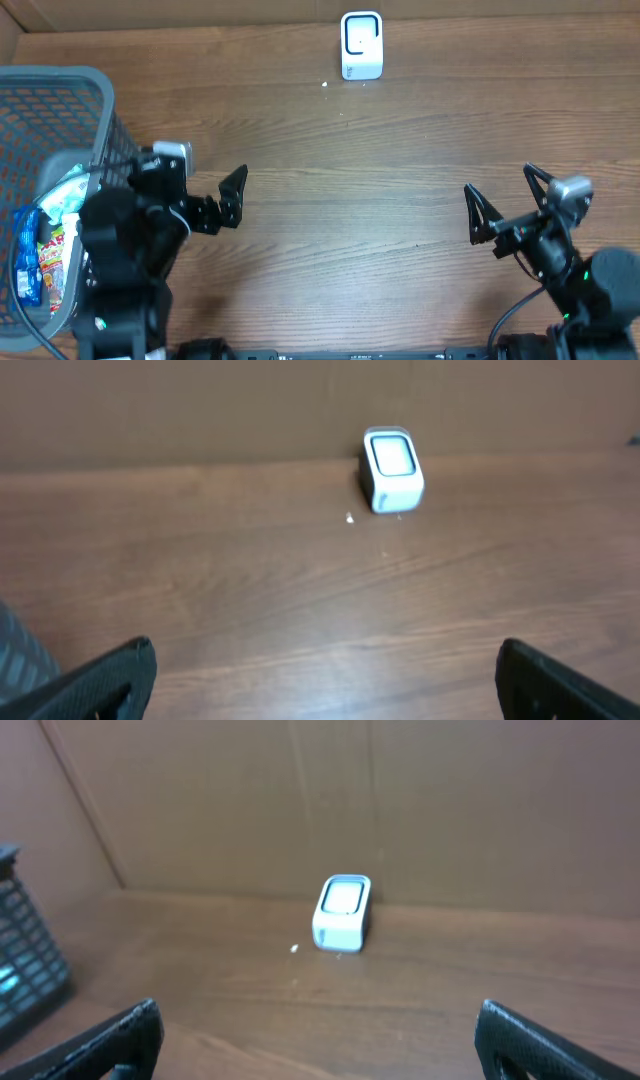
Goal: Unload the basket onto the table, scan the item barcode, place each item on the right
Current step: 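Reach the left gripper into the grey basket toward the items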
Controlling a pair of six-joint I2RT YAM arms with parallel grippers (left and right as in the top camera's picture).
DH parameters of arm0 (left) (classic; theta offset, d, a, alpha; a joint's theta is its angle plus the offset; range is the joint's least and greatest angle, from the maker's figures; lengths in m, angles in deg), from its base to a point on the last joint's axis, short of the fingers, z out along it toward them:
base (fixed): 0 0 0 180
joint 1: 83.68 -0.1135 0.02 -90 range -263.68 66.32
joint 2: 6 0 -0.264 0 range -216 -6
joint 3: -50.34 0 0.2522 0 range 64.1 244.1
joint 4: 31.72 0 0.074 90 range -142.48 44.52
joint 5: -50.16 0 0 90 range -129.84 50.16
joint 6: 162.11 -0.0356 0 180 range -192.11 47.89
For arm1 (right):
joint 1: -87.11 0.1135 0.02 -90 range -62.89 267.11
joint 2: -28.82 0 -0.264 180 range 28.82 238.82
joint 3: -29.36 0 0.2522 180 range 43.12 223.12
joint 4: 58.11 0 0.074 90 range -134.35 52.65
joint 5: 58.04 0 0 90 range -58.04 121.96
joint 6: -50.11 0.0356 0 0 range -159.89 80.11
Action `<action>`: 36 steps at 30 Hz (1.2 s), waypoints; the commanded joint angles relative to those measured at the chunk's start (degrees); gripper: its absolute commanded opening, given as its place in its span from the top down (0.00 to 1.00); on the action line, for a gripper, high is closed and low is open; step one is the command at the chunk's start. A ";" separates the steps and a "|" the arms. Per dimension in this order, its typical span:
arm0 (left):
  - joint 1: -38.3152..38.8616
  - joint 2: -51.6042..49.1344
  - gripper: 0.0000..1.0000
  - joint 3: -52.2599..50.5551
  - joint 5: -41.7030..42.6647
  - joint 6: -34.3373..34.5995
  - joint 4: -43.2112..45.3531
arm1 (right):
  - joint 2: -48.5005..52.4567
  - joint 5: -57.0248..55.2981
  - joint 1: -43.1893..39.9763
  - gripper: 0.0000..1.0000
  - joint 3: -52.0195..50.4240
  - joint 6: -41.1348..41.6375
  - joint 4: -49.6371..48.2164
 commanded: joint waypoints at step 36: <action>-19.54 -41.48 0.00 70.51 -18.78 13.79 -59.10 | 49.53 8.11 0.26 0.00 53.64 -0.13 46.36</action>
